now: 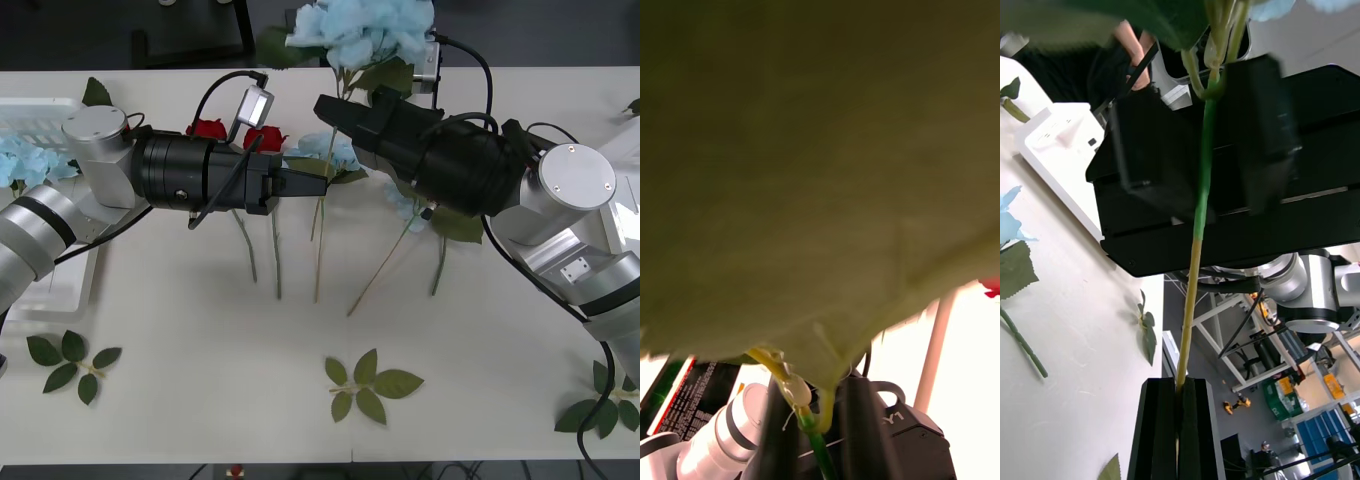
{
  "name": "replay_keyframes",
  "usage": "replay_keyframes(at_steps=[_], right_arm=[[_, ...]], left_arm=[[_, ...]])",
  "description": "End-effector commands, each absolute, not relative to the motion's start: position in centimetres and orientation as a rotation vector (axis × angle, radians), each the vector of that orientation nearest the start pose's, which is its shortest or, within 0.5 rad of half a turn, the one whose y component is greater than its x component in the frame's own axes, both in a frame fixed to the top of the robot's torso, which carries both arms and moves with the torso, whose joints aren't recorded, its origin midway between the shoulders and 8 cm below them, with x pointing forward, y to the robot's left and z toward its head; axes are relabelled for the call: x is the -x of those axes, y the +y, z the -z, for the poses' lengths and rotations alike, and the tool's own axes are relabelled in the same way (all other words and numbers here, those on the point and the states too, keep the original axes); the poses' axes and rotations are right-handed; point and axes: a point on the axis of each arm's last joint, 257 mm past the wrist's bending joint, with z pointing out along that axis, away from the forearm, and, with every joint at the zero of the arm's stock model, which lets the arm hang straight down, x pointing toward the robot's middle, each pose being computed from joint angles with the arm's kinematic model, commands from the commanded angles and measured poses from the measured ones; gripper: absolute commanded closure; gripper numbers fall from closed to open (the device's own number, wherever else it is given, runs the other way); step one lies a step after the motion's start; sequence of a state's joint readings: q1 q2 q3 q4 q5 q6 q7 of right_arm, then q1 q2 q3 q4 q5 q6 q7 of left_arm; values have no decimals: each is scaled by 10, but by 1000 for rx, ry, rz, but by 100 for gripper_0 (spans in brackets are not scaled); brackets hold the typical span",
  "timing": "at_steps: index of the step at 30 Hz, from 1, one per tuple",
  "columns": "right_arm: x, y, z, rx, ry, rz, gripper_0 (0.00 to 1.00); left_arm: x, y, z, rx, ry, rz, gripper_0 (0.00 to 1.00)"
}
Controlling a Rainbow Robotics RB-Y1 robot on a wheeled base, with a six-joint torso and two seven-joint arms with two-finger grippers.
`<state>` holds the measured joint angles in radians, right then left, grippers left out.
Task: Place the red flowers into the right box and the blue flowers into the left box. If a person shows an open palm, hand one flower to the person first, then continue sorting.
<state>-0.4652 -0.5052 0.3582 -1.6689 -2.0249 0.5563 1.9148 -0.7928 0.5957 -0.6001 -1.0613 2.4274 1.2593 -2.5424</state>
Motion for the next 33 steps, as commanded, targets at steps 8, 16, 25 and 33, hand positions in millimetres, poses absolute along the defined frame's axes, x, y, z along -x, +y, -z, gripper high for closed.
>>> replay_keyframes(at_steps=[8, 16, 25, 33], right_arm=[[-479, -17, 2, 291, 1623, -1561, 31], [-462, -62, 9, 323, 1693, -1584, 23], [-456, -126, 50, 397, 1863, -1381, 19], [-486, -167, 102, 417, 1982, -1027, 20]], left_arm=[[-437, -12, 87, -955, 1631, 1679, 100], [-437, -11, 88, -952, 1632, 1683, 100], [-436, -10, 88, -950, 1628, 1685, 100], [-437, -9, 88, -950, 1628, 1682, 100]])
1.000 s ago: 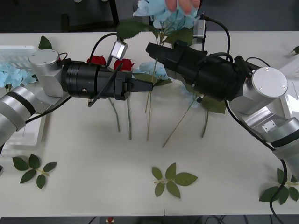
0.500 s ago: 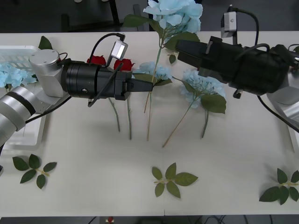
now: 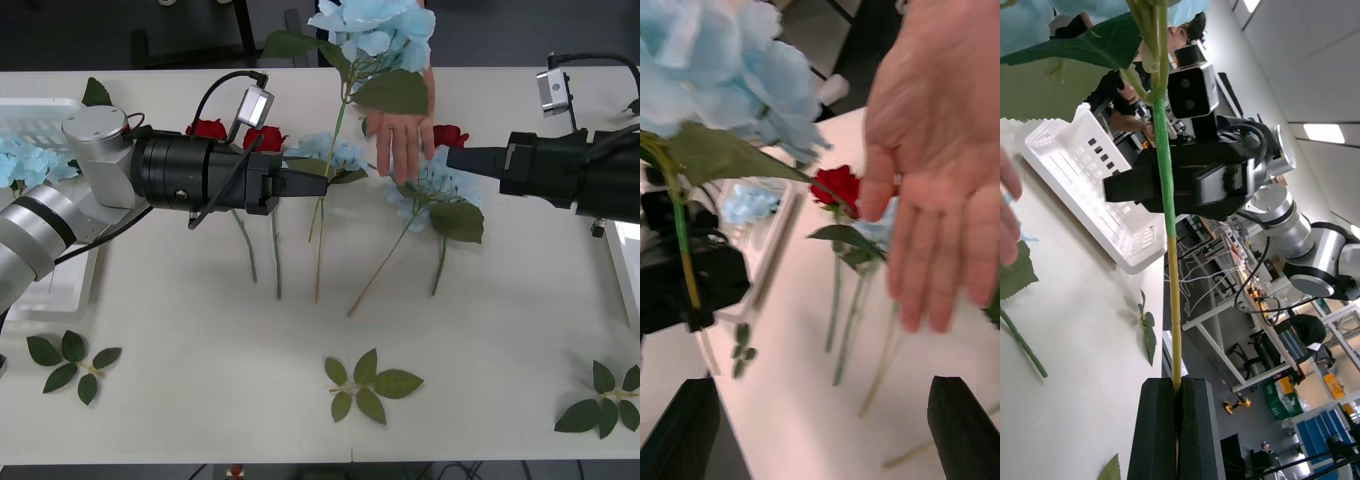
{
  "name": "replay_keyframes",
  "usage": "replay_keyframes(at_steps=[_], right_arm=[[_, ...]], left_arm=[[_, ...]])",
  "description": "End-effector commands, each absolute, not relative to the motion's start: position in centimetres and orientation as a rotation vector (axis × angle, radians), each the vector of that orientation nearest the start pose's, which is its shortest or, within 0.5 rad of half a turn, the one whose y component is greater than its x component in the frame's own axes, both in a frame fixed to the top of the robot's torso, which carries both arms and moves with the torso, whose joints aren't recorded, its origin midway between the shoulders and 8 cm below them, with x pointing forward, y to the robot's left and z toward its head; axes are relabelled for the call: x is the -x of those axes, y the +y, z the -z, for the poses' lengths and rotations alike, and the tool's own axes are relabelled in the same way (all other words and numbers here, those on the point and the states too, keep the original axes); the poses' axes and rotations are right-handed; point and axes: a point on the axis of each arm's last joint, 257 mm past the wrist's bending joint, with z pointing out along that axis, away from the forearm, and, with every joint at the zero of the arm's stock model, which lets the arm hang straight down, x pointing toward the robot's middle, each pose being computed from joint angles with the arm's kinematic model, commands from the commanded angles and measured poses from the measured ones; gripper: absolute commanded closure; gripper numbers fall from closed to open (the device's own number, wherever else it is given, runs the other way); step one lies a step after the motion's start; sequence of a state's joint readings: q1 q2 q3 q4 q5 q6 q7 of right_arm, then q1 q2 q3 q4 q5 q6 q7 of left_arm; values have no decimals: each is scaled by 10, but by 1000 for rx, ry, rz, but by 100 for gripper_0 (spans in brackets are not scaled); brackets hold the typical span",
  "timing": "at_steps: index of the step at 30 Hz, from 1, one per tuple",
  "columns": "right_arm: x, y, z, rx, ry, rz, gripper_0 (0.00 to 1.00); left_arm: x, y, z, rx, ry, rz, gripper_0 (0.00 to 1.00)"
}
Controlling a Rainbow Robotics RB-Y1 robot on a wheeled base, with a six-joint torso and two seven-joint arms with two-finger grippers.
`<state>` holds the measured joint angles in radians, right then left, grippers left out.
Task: Place the red flowers into the right box and the blue flowers into the left box. If a person shows an open palm, hand one flower to the person first, then continue sorting.
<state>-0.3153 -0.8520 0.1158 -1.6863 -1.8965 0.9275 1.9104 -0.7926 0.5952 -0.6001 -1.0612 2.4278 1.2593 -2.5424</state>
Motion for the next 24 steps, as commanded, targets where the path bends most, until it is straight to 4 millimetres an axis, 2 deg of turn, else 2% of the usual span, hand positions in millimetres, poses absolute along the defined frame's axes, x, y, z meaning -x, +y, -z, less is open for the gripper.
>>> replay_keyframes(at_steps=[1, 3, 9, 15, 19, 24], right_arm=[[-492, -176, 111, 430, 2001, -953, 19], [-497, -185, 131, 437, 2049, -859, 19], [-501, -183, 166, 406, 2132, -779, 19], [-519, -215, 197, 437, 2181, -510, 19], [-533, -235, 194, 396, 2181, -403, 19], [-554, -275, 179, 276, 2161, -275, 19]], left_arm=[[-437, -9, 88, -950, 1628, 1682, 100], [-437, -8, 88, -950, 1629, 1680, 100], [-438, -7, 87, -947, 1629, 1680, 100], [-438, -6, 87, -945, 1628, 1681, 100], [-438, -6, 87, -945, 1628, 1681, 100], [-438, -6, 87, -945, 1628, 1681, 100]])
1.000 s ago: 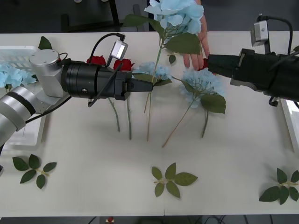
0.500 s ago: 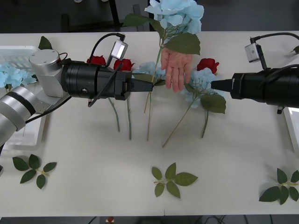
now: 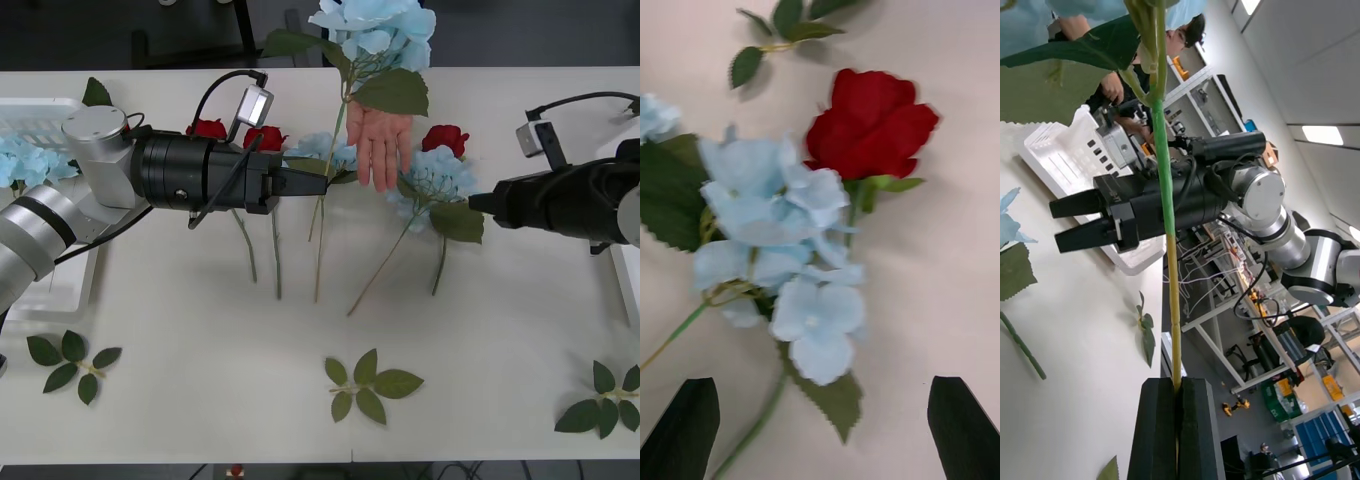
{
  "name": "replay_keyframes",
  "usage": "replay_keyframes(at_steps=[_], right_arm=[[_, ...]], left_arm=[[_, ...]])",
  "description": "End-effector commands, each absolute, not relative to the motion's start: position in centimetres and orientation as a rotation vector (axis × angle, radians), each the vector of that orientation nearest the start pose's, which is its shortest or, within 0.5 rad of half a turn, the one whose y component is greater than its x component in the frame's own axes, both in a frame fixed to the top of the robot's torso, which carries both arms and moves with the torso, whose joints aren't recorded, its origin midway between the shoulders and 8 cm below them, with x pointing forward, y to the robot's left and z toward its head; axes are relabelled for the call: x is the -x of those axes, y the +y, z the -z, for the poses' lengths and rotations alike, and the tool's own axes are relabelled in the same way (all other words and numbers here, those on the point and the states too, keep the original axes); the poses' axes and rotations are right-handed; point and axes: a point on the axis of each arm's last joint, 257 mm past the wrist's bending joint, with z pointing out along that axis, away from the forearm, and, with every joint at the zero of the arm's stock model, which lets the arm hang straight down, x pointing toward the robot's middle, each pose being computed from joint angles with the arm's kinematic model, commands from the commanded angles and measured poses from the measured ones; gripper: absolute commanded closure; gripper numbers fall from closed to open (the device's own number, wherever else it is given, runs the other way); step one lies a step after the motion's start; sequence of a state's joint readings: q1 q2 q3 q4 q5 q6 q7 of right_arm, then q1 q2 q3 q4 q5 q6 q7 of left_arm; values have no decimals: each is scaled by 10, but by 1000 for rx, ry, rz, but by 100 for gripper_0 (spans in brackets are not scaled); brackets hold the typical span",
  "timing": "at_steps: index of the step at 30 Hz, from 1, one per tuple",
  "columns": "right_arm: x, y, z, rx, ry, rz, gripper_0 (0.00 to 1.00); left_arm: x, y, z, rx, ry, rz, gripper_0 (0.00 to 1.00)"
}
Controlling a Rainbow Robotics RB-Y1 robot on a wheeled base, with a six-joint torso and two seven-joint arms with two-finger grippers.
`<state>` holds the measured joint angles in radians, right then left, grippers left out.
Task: Place the red flowers into the right box and the blue flowers into the left box. If a person shows an open palm, hand one flower to the person first, then continue sorting.
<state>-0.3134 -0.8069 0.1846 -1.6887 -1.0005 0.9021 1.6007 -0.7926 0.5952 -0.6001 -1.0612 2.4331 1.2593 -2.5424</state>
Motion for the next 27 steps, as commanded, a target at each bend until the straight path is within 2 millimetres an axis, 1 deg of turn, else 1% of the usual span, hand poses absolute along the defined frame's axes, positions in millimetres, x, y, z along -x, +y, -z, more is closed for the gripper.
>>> replay_keyframes(at_steps=[1, 3, 4, 6, 8, 10, 14, 16, 19, 23, 27], right_arm=[[-557, -284, 180, 267, 2163, -244, 19], [-562, -299, 185, 244, 2173, -200, 19], [-563, -304, 185, 236, 2175, -189, 20], [-573, -321, 186, 209, 2181, -139, 19], [-582, -331, 186, 183, 2186, -115, 19], [-594, -333, 190, 150, 2207, -113, 20], [-619, -315, 202, 70, 2245, -179, 19], [-626, -308, 205, 50, 2252, -197, 19], [-642, -287, 205, 31, 2241, -232, 19], [-649, -270, 212, 46, 2246, -228, 20], [-645, -257, 227, 106, 2269, -180, 19]], left_arm=[[-438, -6, 86, -944, 1627, 1682, 100], [-438, -6, 87, -945, 1628, 1681, 100], [-438, -7, 87, -942, 1627, 1683, 100], [-438, -6, 86, -944, 1627, 1682, 100], [-438, -6, 86, -944, 1627, 1682, 100], [-439, -6, 87, -942, 1628, 1682, 100], [-438, -6, 86, -944, 1627, 1682, 100], [-438, -6, 86, -944, 1627, 1682, 100], [-438, -6, 86, -944, 1627, 1682, 100], [-438, -6, 86, -944, 1626, 1685, 100], [-438, -6, 86, -944, 1626, 1685, 100]])
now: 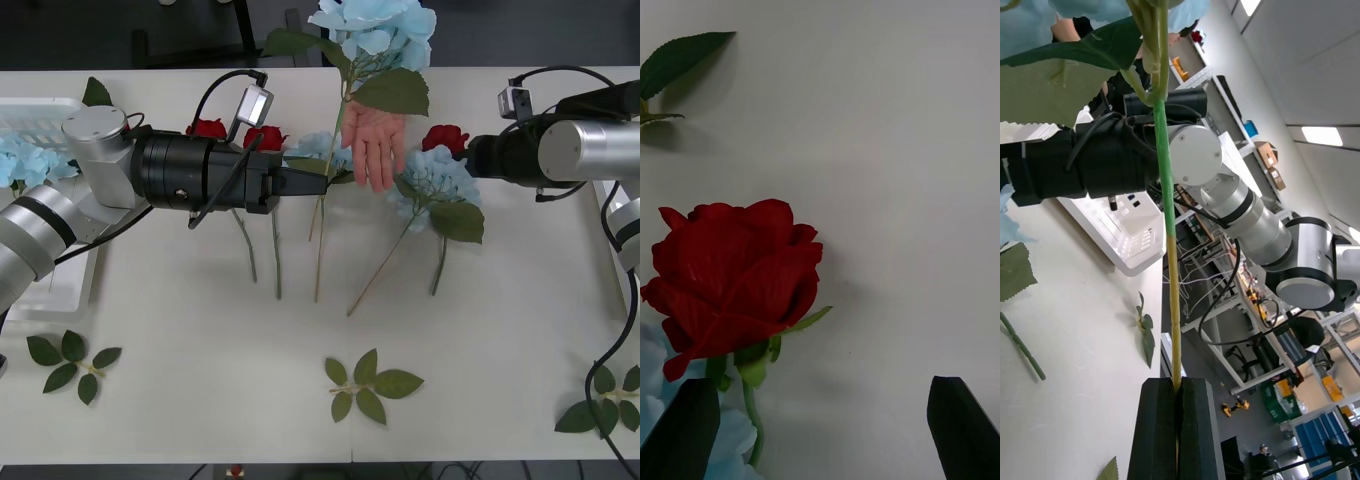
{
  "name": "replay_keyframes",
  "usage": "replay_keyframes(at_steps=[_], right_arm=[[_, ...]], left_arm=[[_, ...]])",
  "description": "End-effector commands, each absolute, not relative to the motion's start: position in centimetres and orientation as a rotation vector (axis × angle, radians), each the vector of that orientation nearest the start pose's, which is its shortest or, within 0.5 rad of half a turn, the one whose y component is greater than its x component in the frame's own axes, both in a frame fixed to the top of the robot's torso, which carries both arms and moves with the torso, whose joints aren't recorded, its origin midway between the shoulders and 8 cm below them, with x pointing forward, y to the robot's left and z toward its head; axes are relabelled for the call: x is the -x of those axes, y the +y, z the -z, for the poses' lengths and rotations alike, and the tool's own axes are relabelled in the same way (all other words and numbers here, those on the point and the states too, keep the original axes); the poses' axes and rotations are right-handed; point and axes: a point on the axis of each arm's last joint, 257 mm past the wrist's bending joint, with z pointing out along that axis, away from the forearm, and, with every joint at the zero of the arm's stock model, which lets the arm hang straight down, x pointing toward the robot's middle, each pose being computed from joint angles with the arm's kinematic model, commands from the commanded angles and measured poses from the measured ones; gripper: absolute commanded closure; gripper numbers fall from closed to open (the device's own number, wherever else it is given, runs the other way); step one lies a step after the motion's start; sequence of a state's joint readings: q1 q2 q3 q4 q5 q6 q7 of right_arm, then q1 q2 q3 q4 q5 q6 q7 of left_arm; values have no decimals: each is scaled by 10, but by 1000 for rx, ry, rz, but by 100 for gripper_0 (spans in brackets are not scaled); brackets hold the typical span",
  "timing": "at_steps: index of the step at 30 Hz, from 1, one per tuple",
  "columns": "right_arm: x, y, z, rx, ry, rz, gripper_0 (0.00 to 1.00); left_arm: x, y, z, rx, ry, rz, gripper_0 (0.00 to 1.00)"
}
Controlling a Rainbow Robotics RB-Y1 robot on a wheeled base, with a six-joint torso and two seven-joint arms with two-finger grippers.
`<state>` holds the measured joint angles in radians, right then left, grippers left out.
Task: Place the red flowers into the right box and the blue flowers into the left box. If a person shows an open palm, hand one flower to the person first, then continue sorting.
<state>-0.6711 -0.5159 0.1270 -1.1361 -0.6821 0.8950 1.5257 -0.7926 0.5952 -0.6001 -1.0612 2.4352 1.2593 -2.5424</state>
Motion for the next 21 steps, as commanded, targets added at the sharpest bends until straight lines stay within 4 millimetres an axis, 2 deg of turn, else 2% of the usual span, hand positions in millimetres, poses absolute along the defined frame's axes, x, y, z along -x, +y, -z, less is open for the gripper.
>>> replay_keyframes(at_steps=[1, 9, 15, 18, 20, 21], right_arm=[[-643, -253, 231, 118, 2278, -174, 19], [-636, -242, 265, 197, 2313, -119, 19], [-637, -229, 275, 213, 2294, -127, 20], [-640, -220, 276, 211, 2273, -146, 44], [-644, -214, 277, 214, 2251, -151, 50], [-644, -212, 278, 216, 2244, -152, 50]], left_arm=[[-438, -6, 86, -944, 1627, 1682, 100], [-438, -6, 86, -942, 1626, 1684, 100], [-438, -6, 86, -942, 1626, 1684, 100], [-438, -6, 86, -941, 1627, 1685, 100], [-438, -6, 86, -942, 1626, 1684, 100], [-438, -6, 86, -944, 1626, 1685, 100]])
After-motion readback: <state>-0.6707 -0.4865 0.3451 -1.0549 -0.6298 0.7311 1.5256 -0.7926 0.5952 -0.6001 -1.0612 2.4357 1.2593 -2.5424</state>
